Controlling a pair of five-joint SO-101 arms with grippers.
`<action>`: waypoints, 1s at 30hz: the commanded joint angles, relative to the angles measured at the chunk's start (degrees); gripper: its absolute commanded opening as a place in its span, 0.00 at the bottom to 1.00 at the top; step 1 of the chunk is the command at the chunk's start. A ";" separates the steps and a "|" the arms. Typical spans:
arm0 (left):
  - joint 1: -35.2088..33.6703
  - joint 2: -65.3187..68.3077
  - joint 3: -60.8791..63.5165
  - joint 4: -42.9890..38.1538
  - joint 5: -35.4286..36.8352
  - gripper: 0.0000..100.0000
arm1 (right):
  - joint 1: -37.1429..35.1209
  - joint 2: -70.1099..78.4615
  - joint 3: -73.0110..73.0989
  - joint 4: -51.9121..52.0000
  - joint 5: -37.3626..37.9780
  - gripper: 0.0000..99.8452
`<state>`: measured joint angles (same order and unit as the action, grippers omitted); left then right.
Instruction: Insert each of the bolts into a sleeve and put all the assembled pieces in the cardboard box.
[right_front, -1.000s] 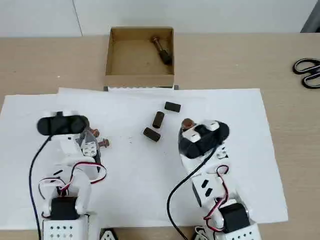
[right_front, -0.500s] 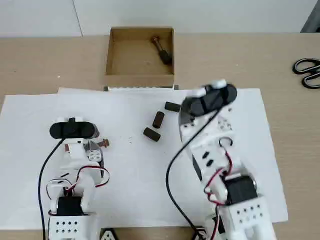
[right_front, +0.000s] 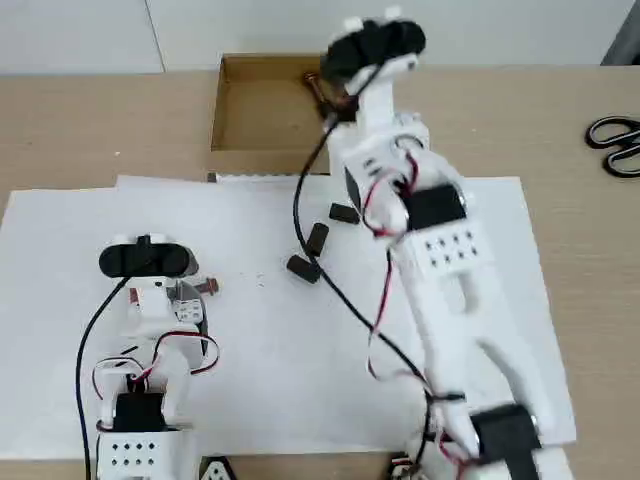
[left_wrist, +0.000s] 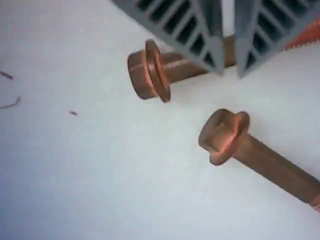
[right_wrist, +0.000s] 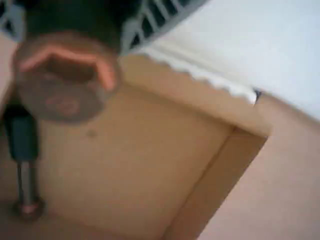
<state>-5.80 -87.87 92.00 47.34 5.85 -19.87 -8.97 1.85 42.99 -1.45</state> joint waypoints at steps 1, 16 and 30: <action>-0.09 -0.62 -0.22 -1.41 -0.35 0.01 | 0.48 10.51 -15.74 -0.13 -0.18 0.00; -0.09 -0.62 -0.22 -1.41 -0.35 0.01 | -0.04 46.64 -50.73 0.31 5.19 0.00; -0.09 -0.62 -0.22 -1.41 -0.44 0.01 | -0.40 51.12 -52.22 2.33 6.42 0.22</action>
<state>-5.80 -87.87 92.00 47.16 5.76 -20.31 43.34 -47.47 45.19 4.44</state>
